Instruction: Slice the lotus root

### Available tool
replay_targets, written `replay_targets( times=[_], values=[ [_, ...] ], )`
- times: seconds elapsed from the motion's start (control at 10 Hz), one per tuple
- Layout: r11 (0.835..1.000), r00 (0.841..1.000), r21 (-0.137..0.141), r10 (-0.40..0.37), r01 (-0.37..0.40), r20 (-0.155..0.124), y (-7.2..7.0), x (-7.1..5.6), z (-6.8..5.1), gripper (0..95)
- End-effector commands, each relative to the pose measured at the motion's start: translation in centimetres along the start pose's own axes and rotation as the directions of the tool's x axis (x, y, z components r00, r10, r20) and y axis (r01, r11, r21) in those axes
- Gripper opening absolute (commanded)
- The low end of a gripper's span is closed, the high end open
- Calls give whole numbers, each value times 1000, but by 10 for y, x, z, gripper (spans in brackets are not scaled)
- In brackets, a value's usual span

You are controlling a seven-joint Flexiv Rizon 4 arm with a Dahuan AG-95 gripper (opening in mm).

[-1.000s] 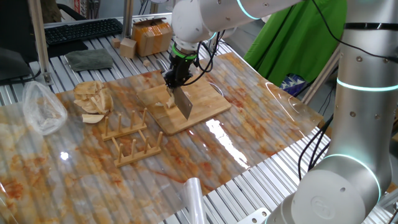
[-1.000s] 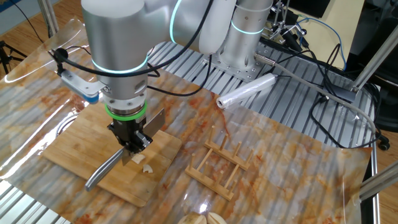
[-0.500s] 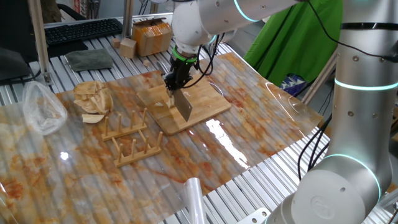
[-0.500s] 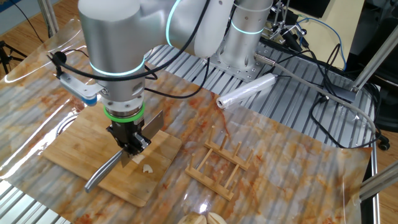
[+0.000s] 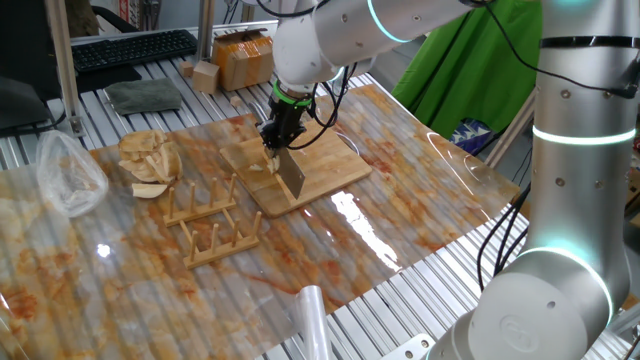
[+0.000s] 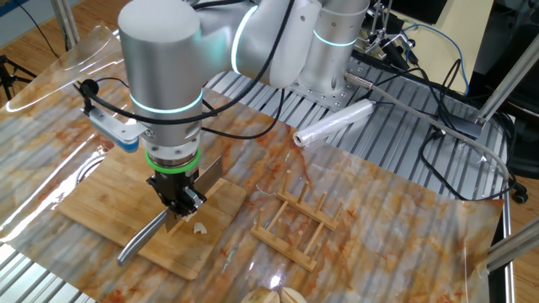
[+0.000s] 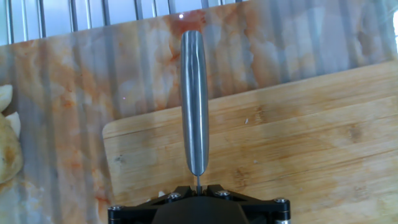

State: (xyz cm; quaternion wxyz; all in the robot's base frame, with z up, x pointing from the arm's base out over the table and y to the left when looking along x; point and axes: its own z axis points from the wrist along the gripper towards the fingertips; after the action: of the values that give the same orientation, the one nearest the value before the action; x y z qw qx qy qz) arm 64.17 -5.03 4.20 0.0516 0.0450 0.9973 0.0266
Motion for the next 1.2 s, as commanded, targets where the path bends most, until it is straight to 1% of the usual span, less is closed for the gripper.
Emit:
replay_targets(
  times=[0.1,0.2,0.3,0.4,0.5,0.8,0.9,1.1,1.2],
  values=[
    [1000,1000,-5,2,-2,15,1,0,7,0],
    [1000,1000,-3,3,-3,1,1,-1,4,0],
    [1000,1000,-4,3,-3,-19,-1,-1,-4,0],
    [1000,1000,-2,4,-4,-24,-1,-1,-9,0],
    [1000,1000,0,6,-6,-20,-1,0,-10,0],
    [1000,1000,1,9,-9,-18,0,1,-11,0],
    [1000,1000,-6,11,-11,-8,1,1,-7,0],
    [1000,999,-9,21,-21,35,7,4,14,0],
    [1000,999,-9,25,-25,40,9,4,20,0]
  ],
)
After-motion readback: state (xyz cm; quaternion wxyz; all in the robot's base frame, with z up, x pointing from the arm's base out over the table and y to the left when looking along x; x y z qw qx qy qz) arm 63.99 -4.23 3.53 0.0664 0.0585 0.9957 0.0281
